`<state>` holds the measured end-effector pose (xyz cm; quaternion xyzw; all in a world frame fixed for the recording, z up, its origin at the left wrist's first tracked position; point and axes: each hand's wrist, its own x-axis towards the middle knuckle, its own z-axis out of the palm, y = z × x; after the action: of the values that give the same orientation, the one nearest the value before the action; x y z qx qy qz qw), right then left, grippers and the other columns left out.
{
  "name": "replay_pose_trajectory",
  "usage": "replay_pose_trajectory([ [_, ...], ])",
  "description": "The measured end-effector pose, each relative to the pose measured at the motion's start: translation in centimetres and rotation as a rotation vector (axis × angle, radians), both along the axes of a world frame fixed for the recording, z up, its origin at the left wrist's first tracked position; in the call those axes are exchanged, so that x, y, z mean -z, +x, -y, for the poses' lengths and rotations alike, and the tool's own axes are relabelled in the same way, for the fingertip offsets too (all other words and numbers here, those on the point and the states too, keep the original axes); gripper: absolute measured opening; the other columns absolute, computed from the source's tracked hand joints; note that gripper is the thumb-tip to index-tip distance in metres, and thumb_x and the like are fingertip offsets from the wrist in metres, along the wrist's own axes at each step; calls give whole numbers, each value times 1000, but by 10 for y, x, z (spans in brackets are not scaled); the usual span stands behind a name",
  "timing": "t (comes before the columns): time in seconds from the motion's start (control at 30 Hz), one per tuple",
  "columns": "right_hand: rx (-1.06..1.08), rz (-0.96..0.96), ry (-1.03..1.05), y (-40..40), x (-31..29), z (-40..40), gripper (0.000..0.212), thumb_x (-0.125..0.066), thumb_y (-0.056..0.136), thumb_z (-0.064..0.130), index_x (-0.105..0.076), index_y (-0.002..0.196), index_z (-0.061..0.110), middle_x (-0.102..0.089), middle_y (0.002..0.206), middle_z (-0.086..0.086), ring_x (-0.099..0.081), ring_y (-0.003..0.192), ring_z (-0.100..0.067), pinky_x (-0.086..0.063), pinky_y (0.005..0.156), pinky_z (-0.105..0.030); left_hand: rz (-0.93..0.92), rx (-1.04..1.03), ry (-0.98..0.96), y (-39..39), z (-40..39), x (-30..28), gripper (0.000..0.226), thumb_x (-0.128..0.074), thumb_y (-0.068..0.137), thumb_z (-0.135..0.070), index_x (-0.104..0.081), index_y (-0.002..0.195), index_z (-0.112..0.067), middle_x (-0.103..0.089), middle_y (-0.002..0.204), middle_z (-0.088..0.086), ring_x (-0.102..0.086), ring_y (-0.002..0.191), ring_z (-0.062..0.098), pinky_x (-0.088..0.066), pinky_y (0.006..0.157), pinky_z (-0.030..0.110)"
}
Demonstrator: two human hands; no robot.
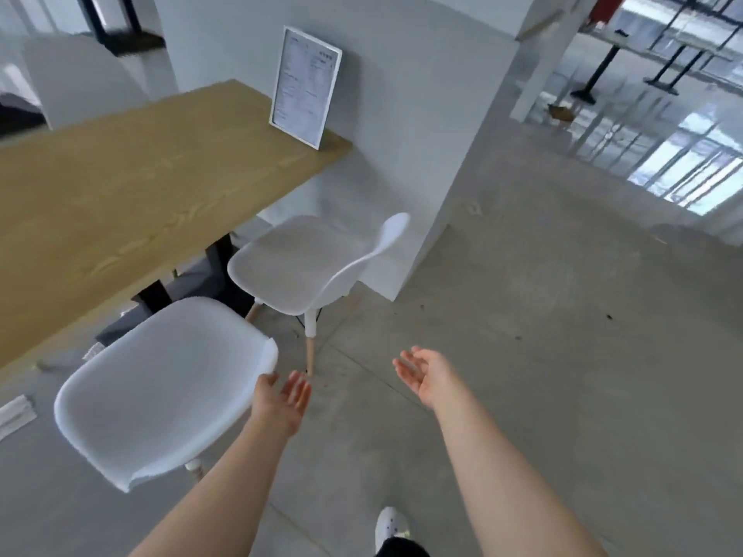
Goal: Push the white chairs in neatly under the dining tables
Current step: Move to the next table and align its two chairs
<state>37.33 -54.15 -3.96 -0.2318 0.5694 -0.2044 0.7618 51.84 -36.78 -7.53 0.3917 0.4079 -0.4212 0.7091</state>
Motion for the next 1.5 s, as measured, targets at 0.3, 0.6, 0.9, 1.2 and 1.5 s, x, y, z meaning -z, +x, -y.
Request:
replay_pose_trajectory([
  [0.3, -417, -49, -37, 77, 5, 155, 15, -42, 94, 2, -51, 86, 10, -62, 89, -13, -68, 43, -21, -56, 44, -26, -5, -569, 53, 12, 60, 23, 39, -52, 90, -38, -52, 115, -8, -63, 100, 3, -62, 81, 18, -54, 64, 28],
  [0.6, -546, -95, 24, 193, 48, 206, 11, -46, 95, 5, -50, 86, -1, -49, 109, -21, -62, 86, -33, -59, 51, -26, -55, -1036, 123, 43, 72, 59, 28, -56, 92, -36, -51, 97, -9, -56, 86, 8, -59, 72, 20, -53, 88, 31],
  [0.9, -465, -63, 222, 249, 71, 261, 34, -52, 92, 8, -52, 125, 3, -61, 102, -12, -59, 83, -25, -49, 94, -35, 19, -1147, 281, 55, 80, 69, 11, -51, 91, -5, -50, 81, -7, -58, 95, 11, -55, 103, 29, -48, 99, 45],
  [1.2, -604, -71, 350, 279, 83, 273, 3, -55, 89, 2, -53, 90, 3, -59, 88, -11, -61, 80, -22, -58, 48, -31, 137, -1205, 263, 47, 126, 76, 15, -44, 92, 1, -49, 80, -5, -56, 89, 11, -53, 103, 30, -58, 53, 41],
  [1.5, -583, 10, 456, 299, 72, 261, 8, -57, 89, 0, -53, 84, 5, -59, 84, -9, -61, 78, -21, -58, 54, -34, 145, -1229, 281, 46, 139, 71, 14, -46, 92, 0, -52, 82, -8, -59, 90, 8, -58, 83, 25, -58, 48, 34],
])
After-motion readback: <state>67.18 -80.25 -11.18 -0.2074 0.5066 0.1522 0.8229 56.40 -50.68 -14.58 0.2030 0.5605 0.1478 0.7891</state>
